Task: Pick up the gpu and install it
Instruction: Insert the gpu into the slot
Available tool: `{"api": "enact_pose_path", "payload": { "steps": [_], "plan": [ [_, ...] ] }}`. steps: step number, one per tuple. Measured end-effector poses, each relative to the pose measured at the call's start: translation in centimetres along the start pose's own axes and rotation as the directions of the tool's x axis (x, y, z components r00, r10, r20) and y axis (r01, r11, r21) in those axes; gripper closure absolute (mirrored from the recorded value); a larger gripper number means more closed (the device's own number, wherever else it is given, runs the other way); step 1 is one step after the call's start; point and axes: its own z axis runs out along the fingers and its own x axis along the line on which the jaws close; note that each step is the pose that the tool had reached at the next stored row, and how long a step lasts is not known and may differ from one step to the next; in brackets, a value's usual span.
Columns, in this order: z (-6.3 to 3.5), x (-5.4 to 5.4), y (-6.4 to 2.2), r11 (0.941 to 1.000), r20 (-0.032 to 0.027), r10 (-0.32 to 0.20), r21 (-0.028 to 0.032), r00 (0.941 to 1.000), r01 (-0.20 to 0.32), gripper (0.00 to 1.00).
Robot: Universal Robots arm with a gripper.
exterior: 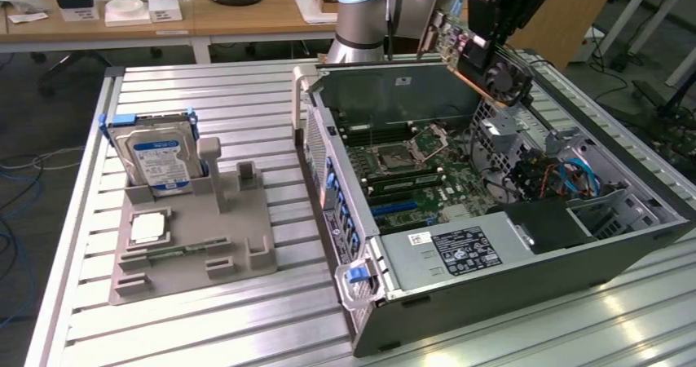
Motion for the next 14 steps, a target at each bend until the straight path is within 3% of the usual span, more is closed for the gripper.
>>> {"api": "enact_pose_path", "payload": {
  "steps": [14],
  "plan": [
    [0.00,0.04,-0.11,0.9947,-0.0036,-0.103,0.0014,0.9947,0.103,0.73]
  ]
}}
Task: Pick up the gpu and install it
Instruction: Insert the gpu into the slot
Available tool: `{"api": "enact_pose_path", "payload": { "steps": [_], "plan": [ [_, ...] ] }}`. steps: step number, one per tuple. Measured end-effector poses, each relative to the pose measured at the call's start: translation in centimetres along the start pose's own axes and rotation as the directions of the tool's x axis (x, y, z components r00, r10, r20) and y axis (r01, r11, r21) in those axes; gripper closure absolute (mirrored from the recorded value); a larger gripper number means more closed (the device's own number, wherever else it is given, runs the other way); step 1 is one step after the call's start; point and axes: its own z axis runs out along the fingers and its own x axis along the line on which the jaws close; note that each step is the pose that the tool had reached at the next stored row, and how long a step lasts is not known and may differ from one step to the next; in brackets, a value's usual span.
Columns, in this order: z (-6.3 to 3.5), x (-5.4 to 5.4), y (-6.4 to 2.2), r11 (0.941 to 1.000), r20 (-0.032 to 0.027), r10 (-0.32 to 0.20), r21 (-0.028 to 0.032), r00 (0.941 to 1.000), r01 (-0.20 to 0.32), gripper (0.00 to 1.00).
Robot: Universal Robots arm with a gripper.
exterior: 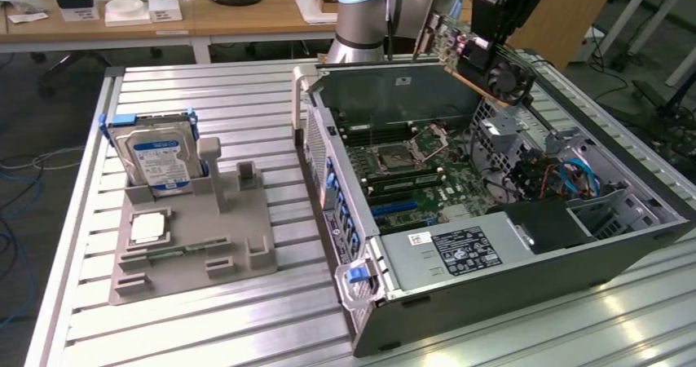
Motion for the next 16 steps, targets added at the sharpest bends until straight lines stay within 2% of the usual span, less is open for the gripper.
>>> {"api": "enact_pose_path", "payload": {
  "steps": [8,16],
  "plan": [
    [0.00,0.03,-0.07,0.9982,-0.0021,-0.059,0.0009,0.9982,0.059,0.73],
    [-0.01,0.07,-0.14,0.9930,-0.0042,-0.118,0.0017,0.9930,0.118,0.73]
  ]
}}
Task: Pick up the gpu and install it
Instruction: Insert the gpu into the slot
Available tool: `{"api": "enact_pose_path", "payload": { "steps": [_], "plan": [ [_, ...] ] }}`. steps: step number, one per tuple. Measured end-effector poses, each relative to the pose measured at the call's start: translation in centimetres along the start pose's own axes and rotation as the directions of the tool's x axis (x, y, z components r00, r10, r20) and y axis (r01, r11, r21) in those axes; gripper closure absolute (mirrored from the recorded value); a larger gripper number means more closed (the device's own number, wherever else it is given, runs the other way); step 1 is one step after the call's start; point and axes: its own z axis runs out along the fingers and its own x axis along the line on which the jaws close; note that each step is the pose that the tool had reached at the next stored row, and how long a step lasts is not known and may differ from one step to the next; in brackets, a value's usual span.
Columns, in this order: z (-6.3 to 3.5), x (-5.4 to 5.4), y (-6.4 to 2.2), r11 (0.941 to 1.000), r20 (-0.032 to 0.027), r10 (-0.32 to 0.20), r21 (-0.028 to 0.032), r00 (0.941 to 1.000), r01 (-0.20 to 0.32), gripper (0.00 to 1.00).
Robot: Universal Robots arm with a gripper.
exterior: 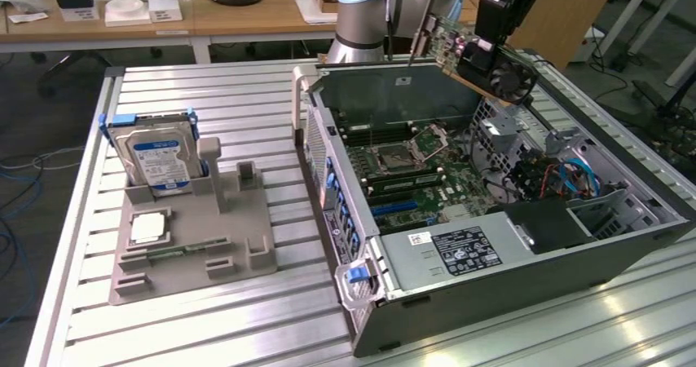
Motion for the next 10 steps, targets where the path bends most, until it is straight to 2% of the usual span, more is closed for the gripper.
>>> {"api": "enact_pose_path", "payload": {
  "steps": [10],
  "plan": [
    [0.00,0.04,-0.06,0.9966,-0.0028,-0.082,0.0012,0.9966,0.082,0.73]
  ]
}}
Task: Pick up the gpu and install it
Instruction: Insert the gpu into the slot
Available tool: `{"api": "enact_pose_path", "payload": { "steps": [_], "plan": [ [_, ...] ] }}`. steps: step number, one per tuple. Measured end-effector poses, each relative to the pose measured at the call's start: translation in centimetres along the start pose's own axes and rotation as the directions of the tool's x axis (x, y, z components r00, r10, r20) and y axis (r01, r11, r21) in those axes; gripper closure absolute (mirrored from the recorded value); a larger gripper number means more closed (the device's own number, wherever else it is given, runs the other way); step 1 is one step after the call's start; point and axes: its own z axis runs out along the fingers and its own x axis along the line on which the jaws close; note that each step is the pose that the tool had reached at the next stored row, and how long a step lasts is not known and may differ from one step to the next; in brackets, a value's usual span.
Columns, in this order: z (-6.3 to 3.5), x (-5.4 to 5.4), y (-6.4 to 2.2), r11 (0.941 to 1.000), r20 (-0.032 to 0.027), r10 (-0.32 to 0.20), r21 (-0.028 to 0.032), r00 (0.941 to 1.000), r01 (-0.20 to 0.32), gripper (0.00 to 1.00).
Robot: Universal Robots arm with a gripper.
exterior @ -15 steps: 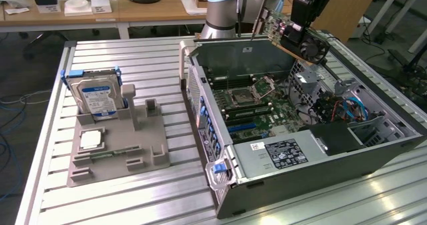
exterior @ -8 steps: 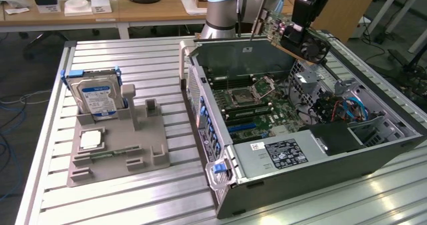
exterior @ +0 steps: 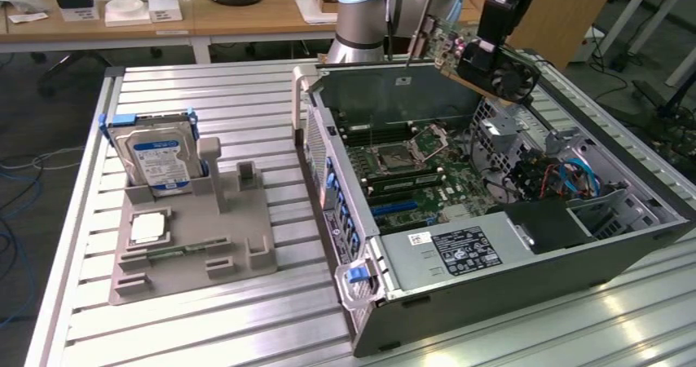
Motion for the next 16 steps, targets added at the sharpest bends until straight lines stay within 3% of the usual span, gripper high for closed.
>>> {"api": "enact_pose_path", "payload": {
  "steps": [7,16],
  "plan": [
    [0.00,0.08,-0.10,0.9986,-0.0018,-0.052,0.0008,0.9986,0.052,0.73],
    [0.00,0.15,-0.19,0.9926,-0.0043,-0.122,0.0017,0.9925,0.122,0.73]
  ]
}}
